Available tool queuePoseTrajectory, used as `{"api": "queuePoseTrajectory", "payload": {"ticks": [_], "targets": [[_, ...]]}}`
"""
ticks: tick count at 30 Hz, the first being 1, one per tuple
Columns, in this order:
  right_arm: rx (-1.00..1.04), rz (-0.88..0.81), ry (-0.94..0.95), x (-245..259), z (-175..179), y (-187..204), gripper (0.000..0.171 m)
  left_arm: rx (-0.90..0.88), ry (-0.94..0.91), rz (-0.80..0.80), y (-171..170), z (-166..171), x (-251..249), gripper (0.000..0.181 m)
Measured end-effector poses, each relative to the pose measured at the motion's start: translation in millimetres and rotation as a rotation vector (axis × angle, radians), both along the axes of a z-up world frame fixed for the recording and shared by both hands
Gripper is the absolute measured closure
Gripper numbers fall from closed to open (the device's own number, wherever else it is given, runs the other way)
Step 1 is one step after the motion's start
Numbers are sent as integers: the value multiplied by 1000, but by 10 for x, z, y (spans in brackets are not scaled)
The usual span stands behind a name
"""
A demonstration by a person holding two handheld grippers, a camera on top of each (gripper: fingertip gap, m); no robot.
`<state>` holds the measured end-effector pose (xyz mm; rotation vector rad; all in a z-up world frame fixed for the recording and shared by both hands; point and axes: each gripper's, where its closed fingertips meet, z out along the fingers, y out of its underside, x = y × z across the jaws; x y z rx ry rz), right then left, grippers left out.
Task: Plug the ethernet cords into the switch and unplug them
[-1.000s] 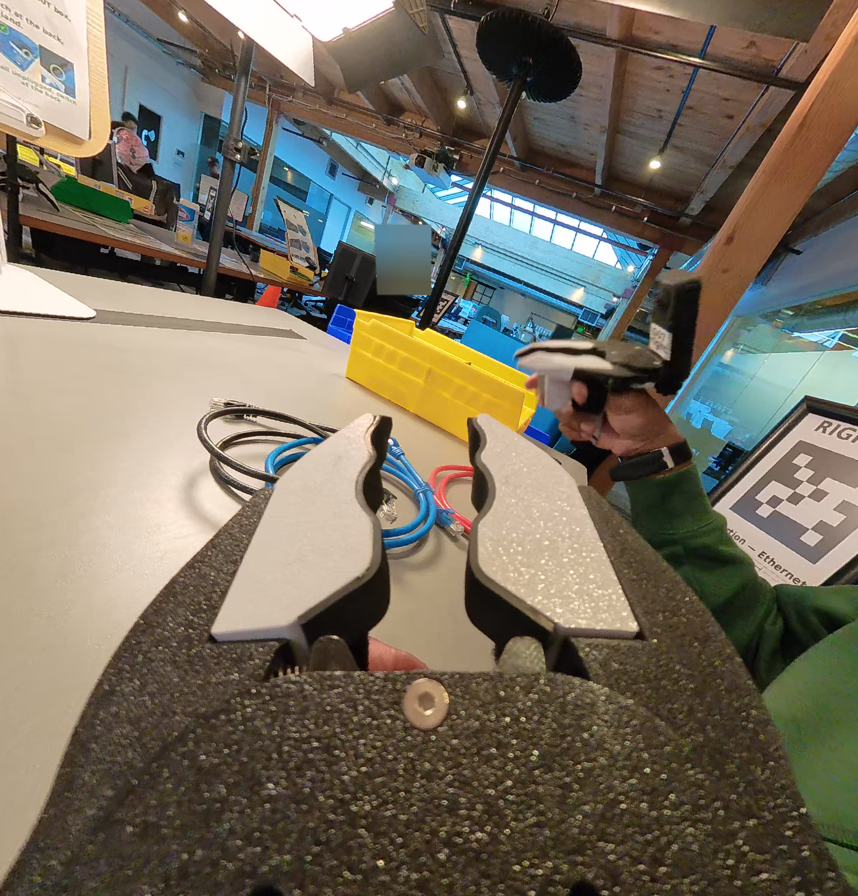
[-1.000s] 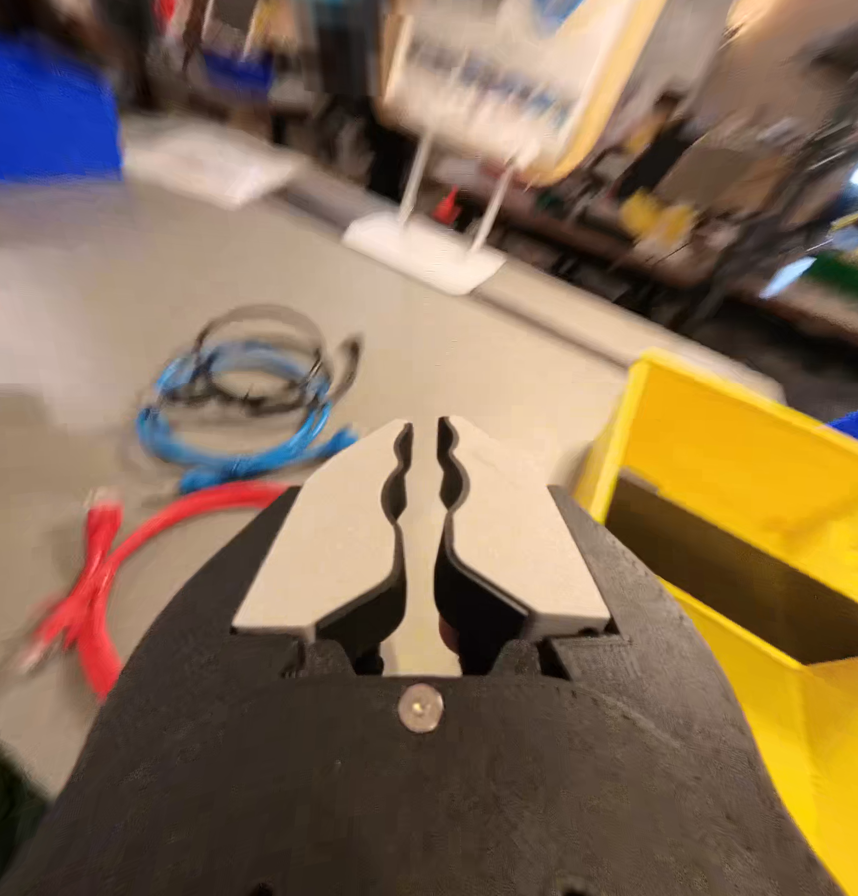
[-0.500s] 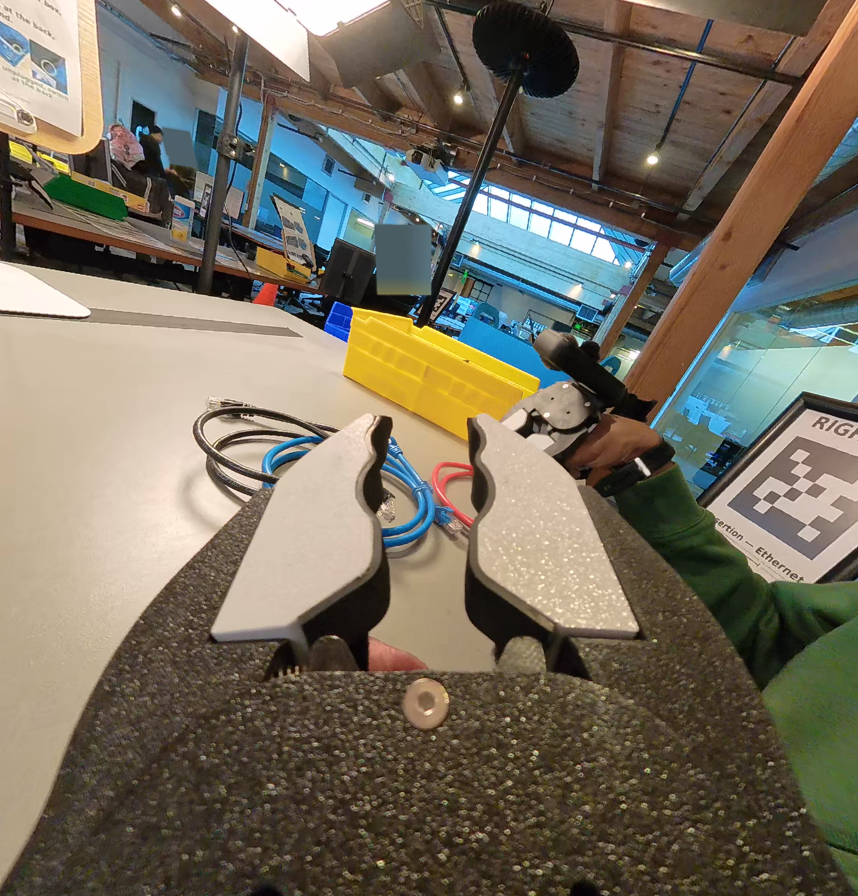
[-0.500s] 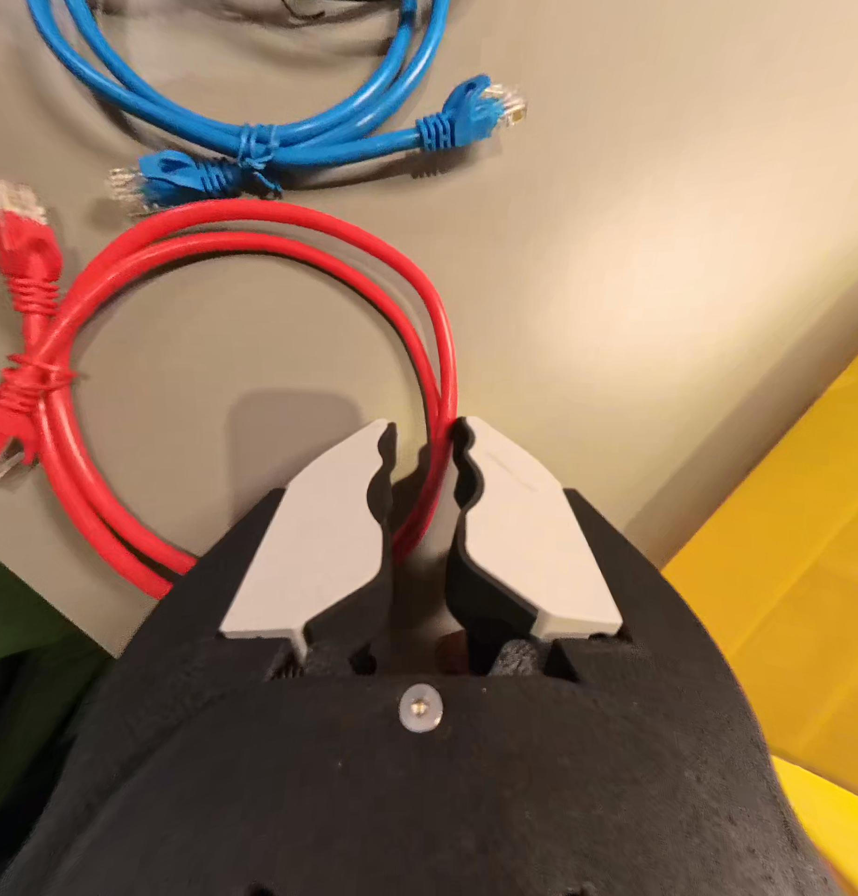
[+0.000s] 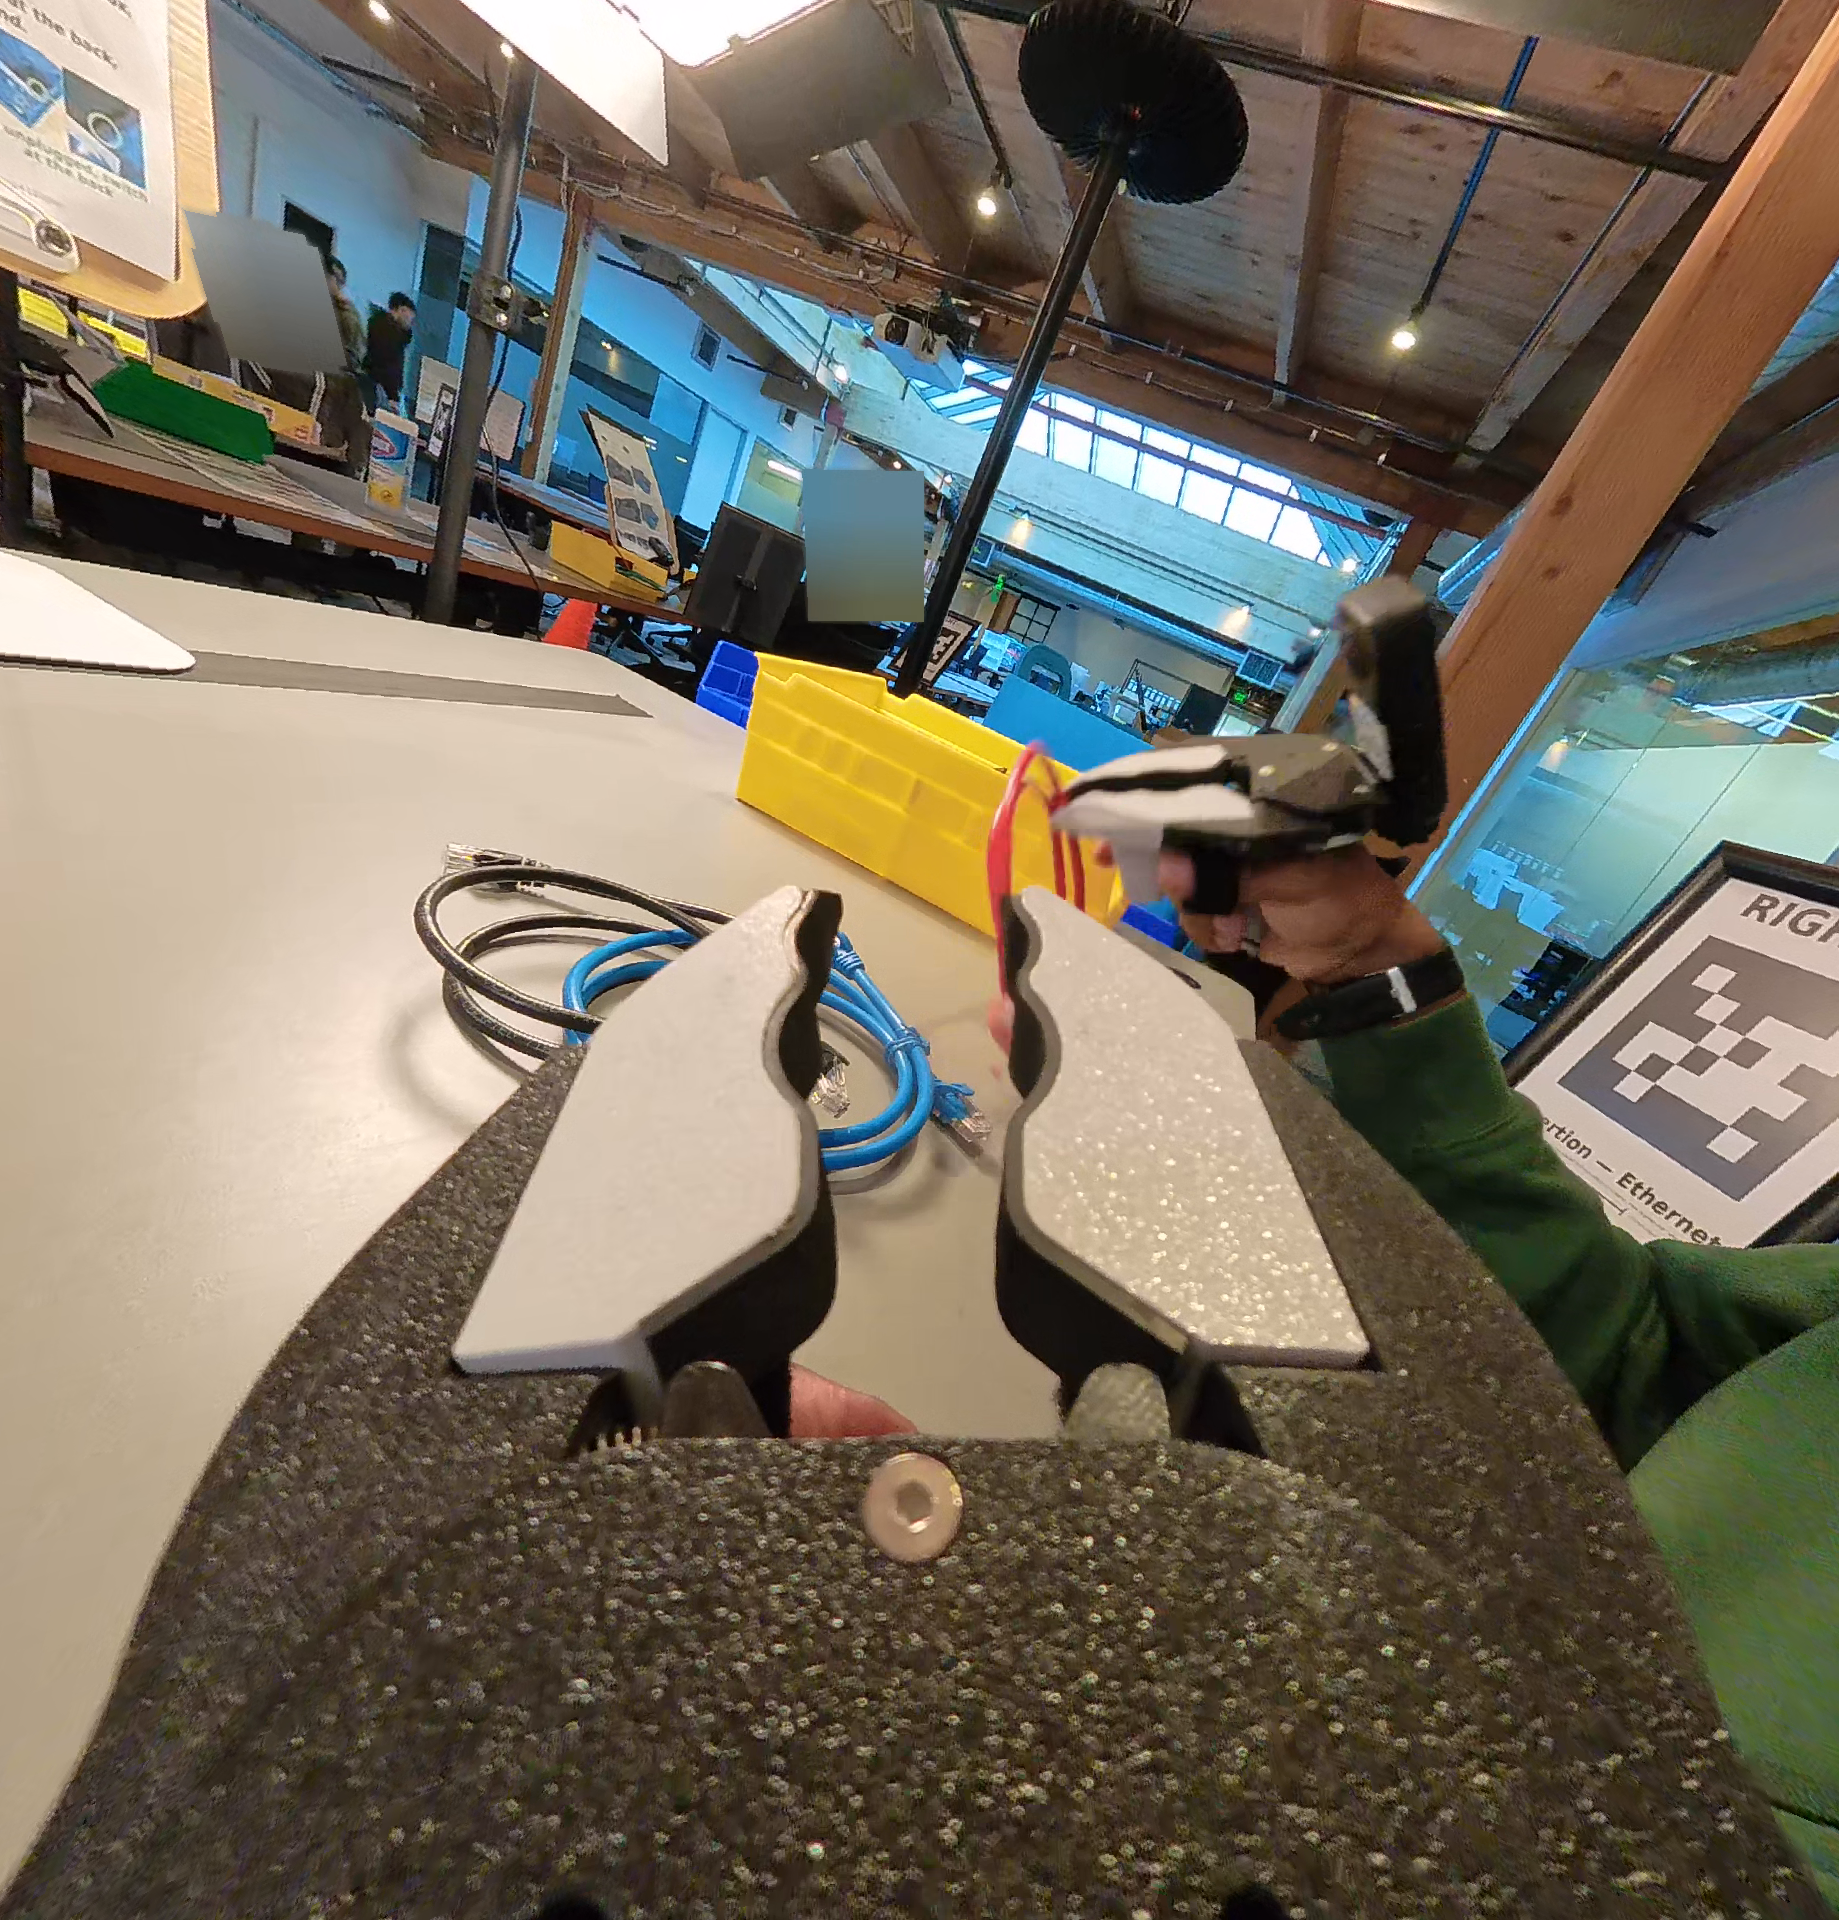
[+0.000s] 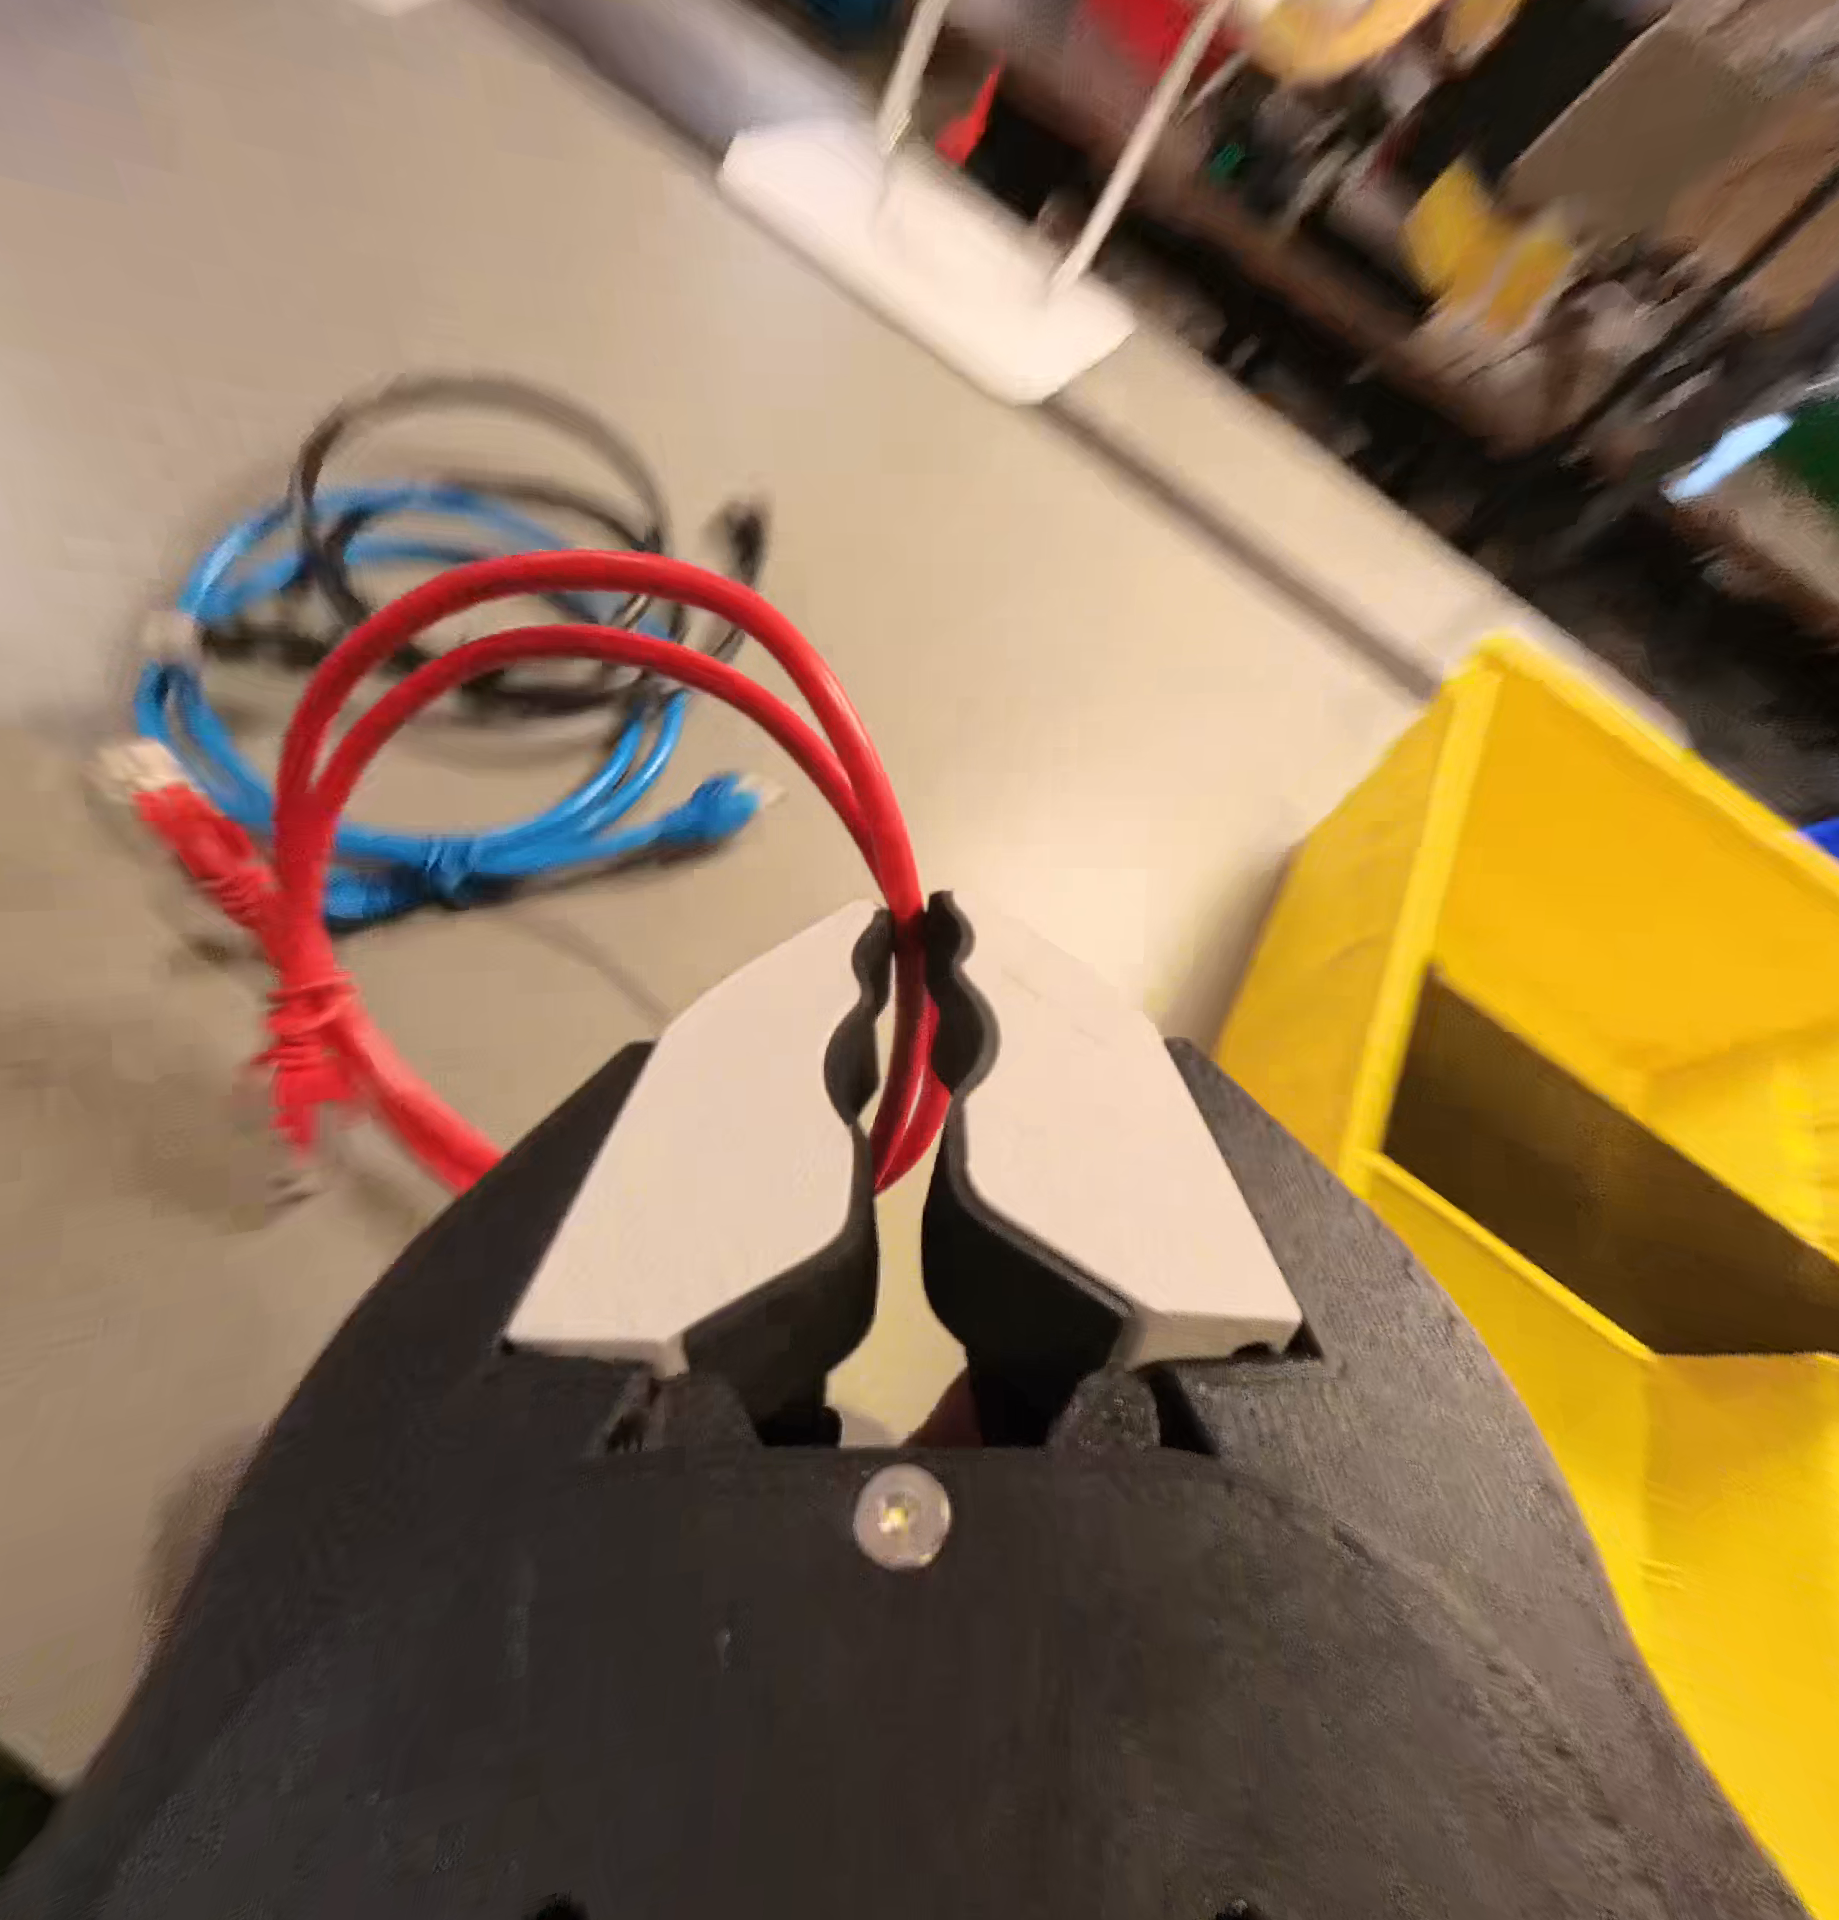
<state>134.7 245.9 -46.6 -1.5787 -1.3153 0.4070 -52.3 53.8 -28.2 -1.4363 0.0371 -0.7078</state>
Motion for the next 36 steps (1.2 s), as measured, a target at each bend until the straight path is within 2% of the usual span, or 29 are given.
{"api": "queuePoseTrajectory", "payload": {"ticks": [4,7,10,12,14,17,20,23,26,28,32,36], "targets": [[113,-189,368,477,700,345,165,2,1,-1,-3,2,0,149],[121,-367,619,1052,943,670,165,4,1,1,-5,5,-2,149],[69,-580,708,1610,761,1065,166,4,0,4,-5,4,-6,149],[32,-718,664,1879,487,1299,165,2,-1,4,-3,2,-7,149],[-15,-772,602,1979,236,1442,164,-2,-2,4,1,-1,-8,149],[-62,-752,516,1921,71,1499,148,-5,-3,4,5,-5,-9,149],[25,-715,502,1818,268,1395,145,-8,-3,2,9,-10,-8,149],[89,-551,459,1438,529,1096,147,-9,-1,1,10,-9,-3,149],[84,-298,348,821,593,626,147,-4,-2,1,4,-5,-4,149],[32,-131,247,371,441,271,147,-1,-1,2,1,-2,-4,150],[-261,87,40,-422,-266,-358,136,3,0,4,-3,3,-4,150],[-379,10,-69,-797,-848,-452,115,3,0,3,-3,3,-2,150]]}}
